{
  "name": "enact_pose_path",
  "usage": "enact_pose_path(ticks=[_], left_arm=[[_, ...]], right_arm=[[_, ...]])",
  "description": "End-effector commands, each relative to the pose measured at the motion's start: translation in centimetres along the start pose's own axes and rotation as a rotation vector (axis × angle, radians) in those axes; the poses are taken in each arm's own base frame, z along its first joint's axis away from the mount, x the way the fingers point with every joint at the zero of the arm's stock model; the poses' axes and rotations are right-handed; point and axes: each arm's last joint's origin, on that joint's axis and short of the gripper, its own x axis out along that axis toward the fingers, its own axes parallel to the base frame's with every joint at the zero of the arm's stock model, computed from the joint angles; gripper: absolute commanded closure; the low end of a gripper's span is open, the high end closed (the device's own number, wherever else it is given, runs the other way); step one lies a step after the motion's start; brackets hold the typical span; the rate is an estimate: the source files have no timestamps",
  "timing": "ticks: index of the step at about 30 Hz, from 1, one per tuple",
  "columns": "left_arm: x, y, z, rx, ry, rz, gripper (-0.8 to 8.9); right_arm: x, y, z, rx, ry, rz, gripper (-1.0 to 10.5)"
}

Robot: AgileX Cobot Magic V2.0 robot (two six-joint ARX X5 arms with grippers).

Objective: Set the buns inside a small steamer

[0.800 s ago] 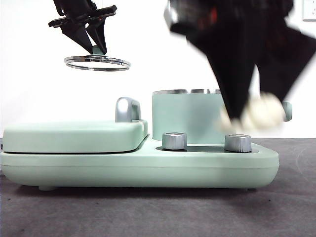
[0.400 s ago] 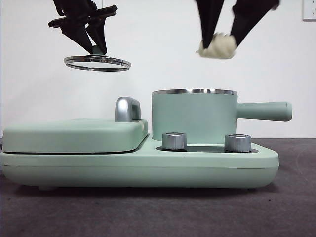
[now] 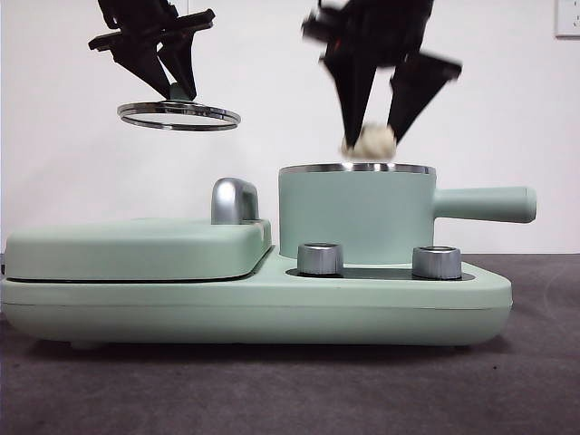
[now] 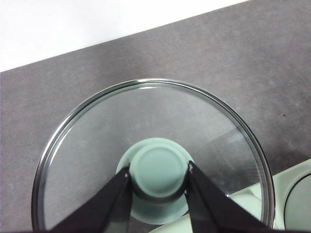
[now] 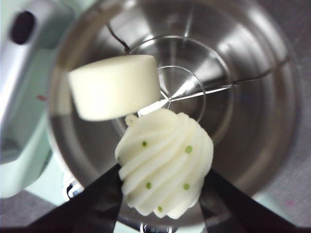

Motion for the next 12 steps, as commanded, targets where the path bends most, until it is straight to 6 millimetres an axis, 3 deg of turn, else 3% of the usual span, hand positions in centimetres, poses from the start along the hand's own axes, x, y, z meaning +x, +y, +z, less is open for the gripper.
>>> enact_pose_path(ticks=[1, 6, 12], left_arm=[[-0.4, -0.1, 1.0, 0.003, -0.058, -0.002, 7.57], [-0.4, -0.1, 1.0, 0.002, -0.057, -0.002, 7.57], [-0.4, -0.1, 1.0, 0.002, -0.057, -0.002, 7.57]], right_arm=[[1.8, 0.1, 0.4, -0.015, 0.076, -0.019, 7.2], [4.3, -0.1, 1.0, -0.014, 0.129, -0.078, 7.2], [5.1, -0.4, 1.3, -0.024, 0.137, -0.079, 7.2]])
